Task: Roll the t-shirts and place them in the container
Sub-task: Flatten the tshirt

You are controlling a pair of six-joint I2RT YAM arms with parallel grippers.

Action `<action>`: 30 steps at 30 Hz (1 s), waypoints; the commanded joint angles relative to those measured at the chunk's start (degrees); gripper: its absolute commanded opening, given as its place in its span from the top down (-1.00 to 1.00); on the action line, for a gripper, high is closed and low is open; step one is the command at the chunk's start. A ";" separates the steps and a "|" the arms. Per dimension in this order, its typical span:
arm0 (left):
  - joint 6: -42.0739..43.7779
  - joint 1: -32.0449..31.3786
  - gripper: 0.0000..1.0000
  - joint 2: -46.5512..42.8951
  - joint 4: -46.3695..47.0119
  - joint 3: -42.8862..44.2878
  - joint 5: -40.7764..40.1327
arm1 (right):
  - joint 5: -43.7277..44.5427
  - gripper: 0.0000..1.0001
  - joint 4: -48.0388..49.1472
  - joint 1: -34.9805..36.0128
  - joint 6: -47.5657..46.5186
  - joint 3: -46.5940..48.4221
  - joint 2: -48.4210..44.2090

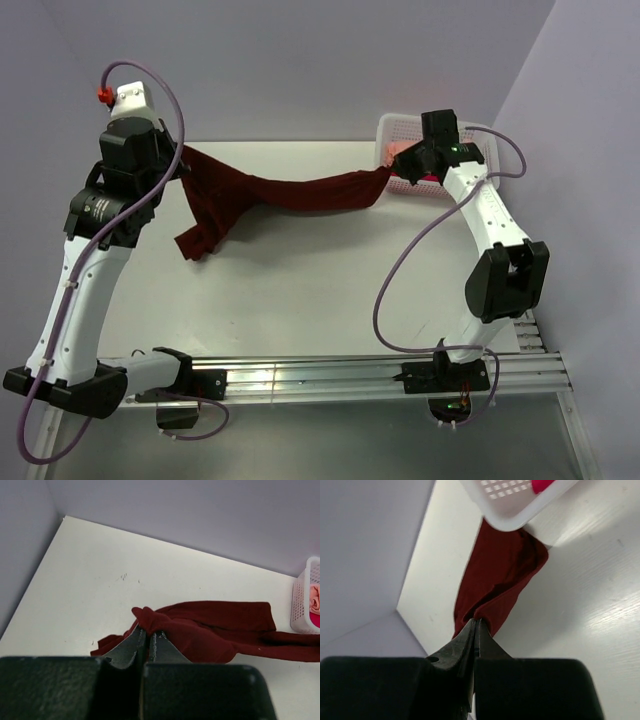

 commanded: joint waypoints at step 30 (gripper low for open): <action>-7.13 0.42 0.99 -39.30 9.77 -39.49 9.09 | -12.55 -0.34 32.37 5.81 -5.60 -61.98 -36.80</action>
